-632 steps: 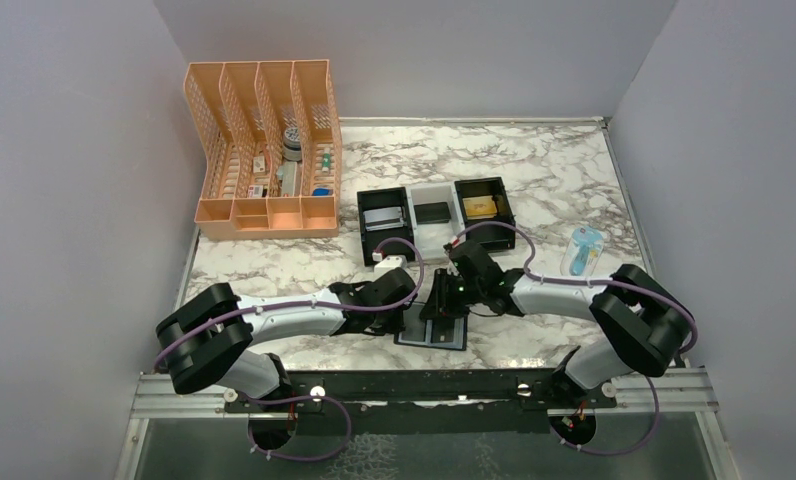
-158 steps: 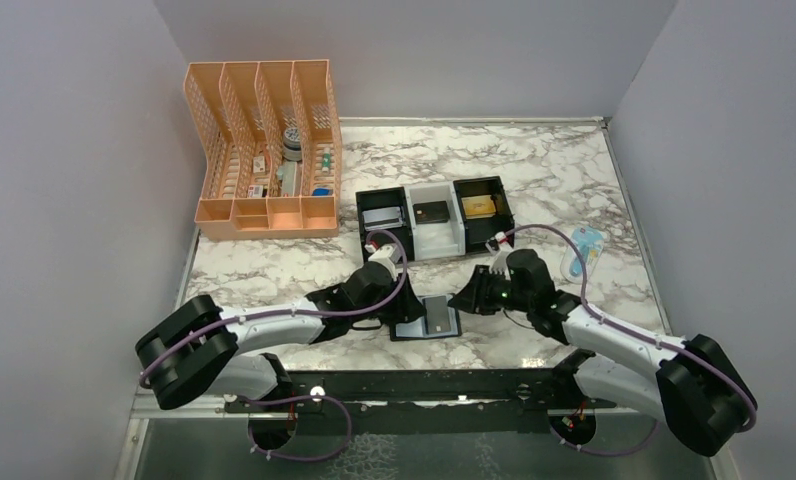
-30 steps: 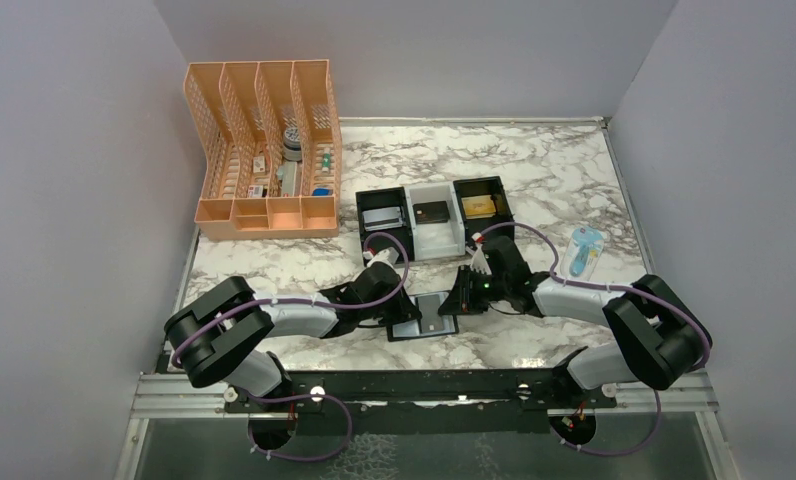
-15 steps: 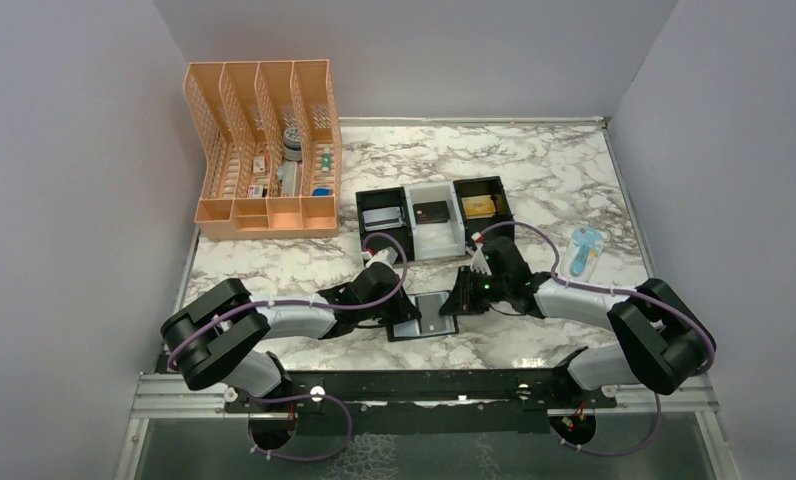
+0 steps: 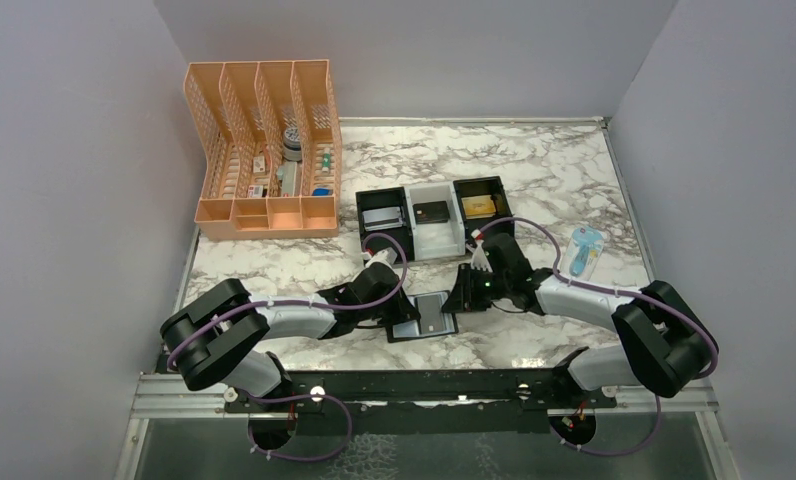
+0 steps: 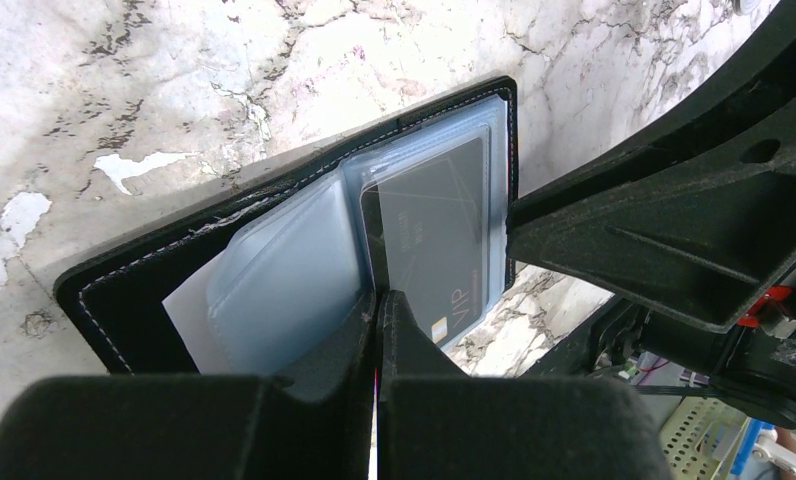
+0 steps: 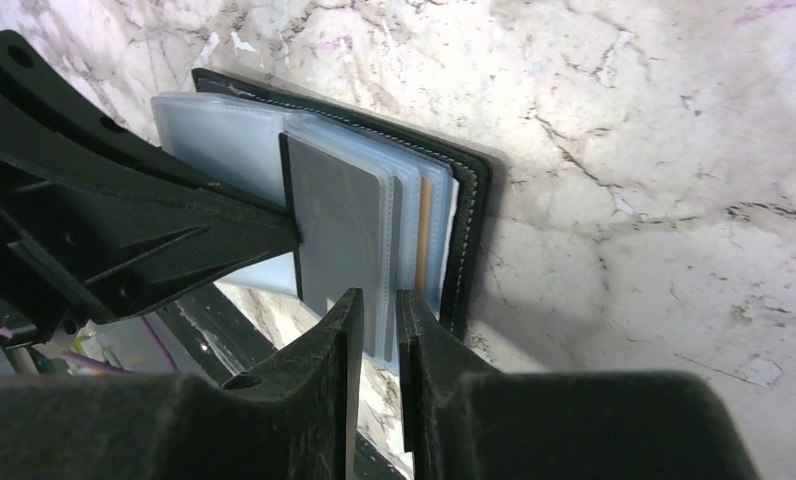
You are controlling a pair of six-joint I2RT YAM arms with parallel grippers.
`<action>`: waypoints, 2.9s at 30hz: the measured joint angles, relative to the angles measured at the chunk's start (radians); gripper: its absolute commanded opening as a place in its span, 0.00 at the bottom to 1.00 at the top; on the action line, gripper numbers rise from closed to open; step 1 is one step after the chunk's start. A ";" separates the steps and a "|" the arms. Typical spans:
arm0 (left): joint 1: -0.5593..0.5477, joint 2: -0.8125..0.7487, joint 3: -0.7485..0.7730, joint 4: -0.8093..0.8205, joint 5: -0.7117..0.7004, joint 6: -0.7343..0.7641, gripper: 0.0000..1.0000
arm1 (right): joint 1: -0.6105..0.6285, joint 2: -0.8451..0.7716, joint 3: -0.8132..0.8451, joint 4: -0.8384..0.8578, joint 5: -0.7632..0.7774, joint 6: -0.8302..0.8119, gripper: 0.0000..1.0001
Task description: Take the credit cards out of the card holder
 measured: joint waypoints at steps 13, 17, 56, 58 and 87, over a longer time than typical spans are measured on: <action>0.000 0.000 0.000 -0.002 0.000 0.000 0.04 | 0.000 0.027 0.021 0.075 -0.096 0.000 0.21; 0.000 0.000 -0.001 -0.002 0.000 0.001 0.09 | 0.000 0.074 0.023 0.085 -0.095 -0.001 0.20; 0.004 0.020 -0.025 0.053 0.002 -0.011 0.00 | -0.002 0.081 0.003 0.109 -0.071 0.027 0.18; 0.004 0.019 -0.025 0.053 0.002 -0.011 0.00 | -0.002 0.081 0.003 0.109 -0.070 0.027 0.18; 0.004 -0.031 -0.027 -0.002 -0.047 0.001 0.25 | -0.002 0.088 0.003 0.113 -0.066 0.027 0.17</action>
